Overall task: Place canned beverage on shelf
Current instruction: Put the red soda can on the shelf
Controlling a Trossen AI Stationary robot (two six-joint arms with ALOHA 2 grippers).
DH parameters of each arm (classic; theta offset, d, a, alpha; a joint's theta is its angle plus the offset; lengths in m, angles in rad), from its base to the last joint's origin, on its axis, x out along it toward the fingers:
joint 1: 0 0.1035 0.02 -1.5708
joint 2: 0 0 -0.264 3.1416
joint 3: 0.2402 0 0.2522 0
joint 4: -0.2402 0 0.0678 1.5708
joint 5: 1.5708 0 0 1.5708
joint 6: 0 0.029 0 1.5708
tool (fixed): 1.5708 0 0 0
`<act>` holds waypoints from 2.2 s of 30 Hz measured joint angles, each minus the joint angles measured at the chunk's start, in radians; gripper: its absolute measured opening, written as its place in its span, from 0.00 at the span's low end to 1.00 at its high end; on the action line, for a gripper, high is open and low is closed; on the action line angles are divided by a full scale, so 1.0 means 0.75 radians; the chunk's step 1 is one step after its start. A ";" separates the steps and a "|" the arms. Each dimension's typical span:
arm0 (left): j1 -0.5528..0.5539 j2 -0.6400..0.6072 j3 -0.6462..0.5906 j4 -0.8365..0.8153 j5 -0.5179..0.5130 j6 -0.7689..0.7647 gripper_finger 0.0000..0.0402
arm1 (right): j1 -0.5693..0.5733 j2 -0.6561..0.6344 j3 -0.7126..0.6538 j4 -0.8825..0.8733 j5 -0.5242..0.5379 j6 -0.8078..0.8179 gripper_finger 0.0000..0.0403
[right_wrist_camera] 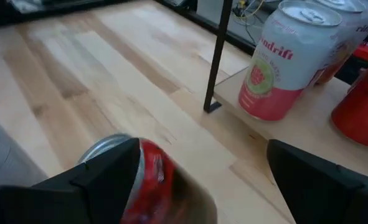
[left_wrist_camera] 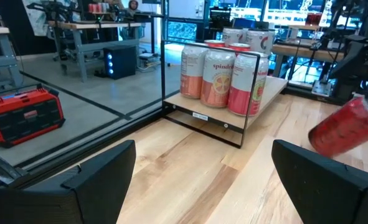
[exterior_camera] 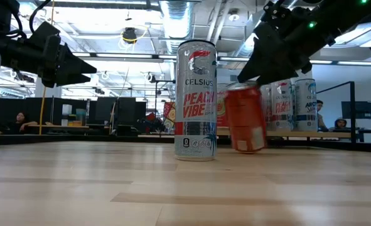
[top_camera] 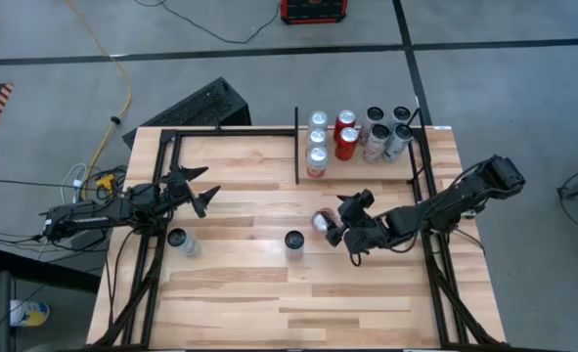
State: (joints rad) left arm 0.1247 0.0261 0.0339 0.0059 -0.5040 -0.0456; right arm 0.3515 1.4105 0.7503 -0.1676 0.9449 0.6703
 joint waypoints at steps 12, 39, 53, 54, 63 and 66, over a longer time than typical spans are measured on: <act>0.000 0.000 0.000 0.000 0.000 0.000 0.90 | -0.001 -0.157 0.098 -0.030 -0.095 -0.207 0.94; 0.000 0.000 0.000 0.000 0.000 0.000 0.90 | 0.114 0.202 0.096 -0.250 -0.393 0.474 0.92; 0.000 0.000 0.000 0.000 0.000 0.000 0.90 | 0.039 0.426 0.093 -0.249 -0.492 0.596 0.92; 0.000 0.000 0.000 0.000 0.000 0.000 0.90 | 0.031 0.430 0.095 -0.246 -0.515 0.596 0.92; 0.000 0.000 0.000 0.000 0.001 0.000 0.90 | 0.028 0.398 0.097 -0.256 -0.497 0.500 0.87; 0.000 0.000 0.000 0.000 0.001 0.000 0.90 | 0.024 0.382 0.115 -0.266 -0.495 0.407 0.83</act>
State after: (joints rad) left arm 0.1246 0.0260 0.0340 0.0059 -0.5034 -0.0456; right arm 0.3694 1.6971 0.8364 -0.3674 0.5735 0.9758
